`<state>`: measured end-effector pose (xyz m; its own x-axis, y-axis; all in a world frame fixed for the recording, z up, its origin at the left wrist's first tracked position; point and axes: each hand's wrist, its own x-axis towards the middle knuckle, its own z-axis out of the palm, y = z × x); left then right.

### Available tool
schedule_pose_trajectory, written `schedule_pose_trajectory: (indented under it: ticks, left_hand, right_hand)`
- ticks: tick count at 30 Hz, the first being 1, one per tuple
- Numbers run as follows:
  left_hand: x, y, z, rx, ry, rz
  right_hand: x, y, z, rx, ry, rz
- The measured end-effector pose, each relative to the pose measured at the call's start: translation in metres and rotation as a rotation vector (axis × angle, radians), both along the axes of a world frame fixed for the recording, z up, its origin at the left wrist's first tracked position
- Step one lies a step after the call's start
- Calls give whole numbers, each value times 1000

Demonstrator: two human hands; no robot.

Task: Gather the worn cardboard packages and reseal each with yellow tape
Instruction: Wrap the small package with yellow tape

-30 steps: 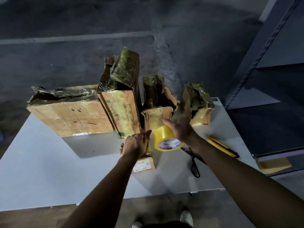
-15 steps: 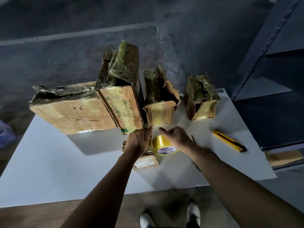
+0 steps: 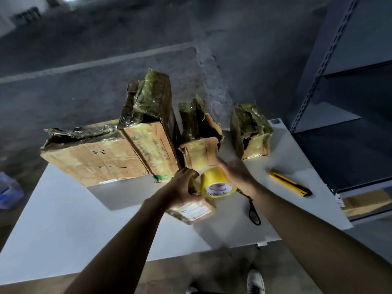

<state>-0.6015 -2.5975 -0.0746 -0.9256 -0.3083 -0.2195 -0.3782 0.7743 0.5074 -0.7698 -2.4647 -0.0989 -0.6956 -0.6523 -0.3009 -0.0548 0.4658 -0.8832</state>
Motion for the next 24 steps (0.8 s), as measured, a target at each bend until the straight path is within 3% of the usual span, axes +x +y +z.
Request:
schedule_pose_trajectory:
  ticks: [2, 5, 10, 24]
  left_hand:
    - [0, 0, 4, 54, 87, 29]
    - [2, 2, 1, 124, 133, 89]
    - [23, -1, -14, 134, 13, 96]
    - [66, -33, -70, -104, -318, 154]
  right_hand:
    - [-11, 4, 22, -171, -162, -74]
    - [-18, 1, 42, -283, -178, -45]
    - [3, -7, 31, -231, -135, 188]
    - [73, -52, 9, -73, -89, 375]
